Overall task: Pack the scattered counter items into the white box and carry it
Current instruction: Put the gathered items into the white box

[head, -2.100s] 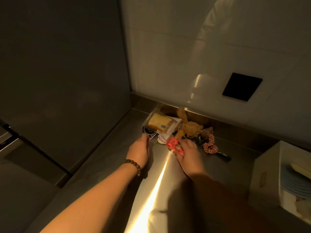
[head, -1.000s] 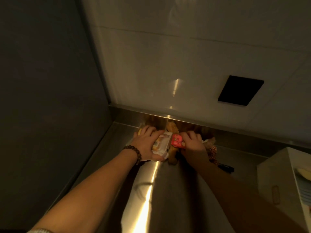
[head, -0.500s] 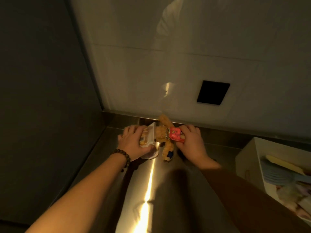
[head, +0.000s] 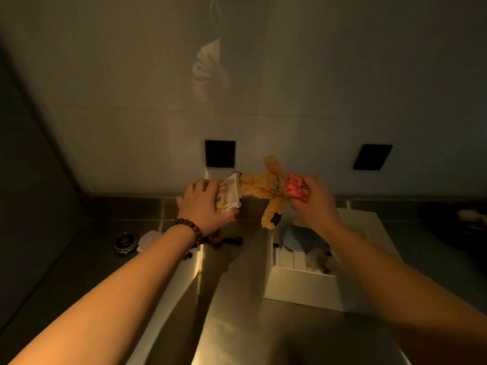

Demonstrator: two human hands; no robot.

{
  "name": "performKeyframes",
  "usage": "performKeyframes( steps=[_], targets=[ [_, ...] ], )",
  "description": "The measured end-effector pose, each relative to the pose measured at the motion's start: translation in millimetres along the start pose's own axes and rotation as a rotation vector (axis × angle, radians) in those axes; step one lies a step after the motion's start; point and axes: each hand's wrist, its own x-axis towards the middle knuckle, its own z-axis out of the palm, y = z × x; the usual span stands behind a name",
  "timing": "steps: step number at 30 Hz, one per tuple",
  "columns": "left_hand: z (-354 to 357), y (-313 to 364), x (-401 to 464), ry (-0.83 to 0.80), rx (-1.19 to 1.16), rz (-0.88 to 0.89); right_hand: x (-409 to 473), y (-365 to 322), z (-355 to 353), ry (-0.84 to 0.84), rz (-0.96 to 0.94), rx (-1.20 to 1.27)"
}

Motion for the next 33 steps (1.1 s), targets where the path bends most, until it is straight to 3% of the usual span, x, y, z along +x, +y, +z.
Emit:
performKeyframes(
  steps=[6,11,14,16,24,33],
  targets=[
    [41,120,2,-0.068,-0.082,0.101,-24,86,-80,-0.016,0.106,-0.084],
    [82,172,-6,-0.201,-0.080,0.163,-41,125,-104,-0.201,0.085,-0.068],
    [103,179,-11,-0.316,-0.057,0.137,-56,136,-99,-0.410,0.129,0.073],
    [115,179,-12,-0.365,-0.038,0.139,-64,143,-92,-0.461,0.161,0.049],
    [150,181,-10,-0.521,0.059,0.223,-74,161,-74,-0.524,0.228,-0.017],
    [163,176,6,-0.629,0.115,0.193,-32,170,-69,-0.417,0.272,-0.063]
  ],
)
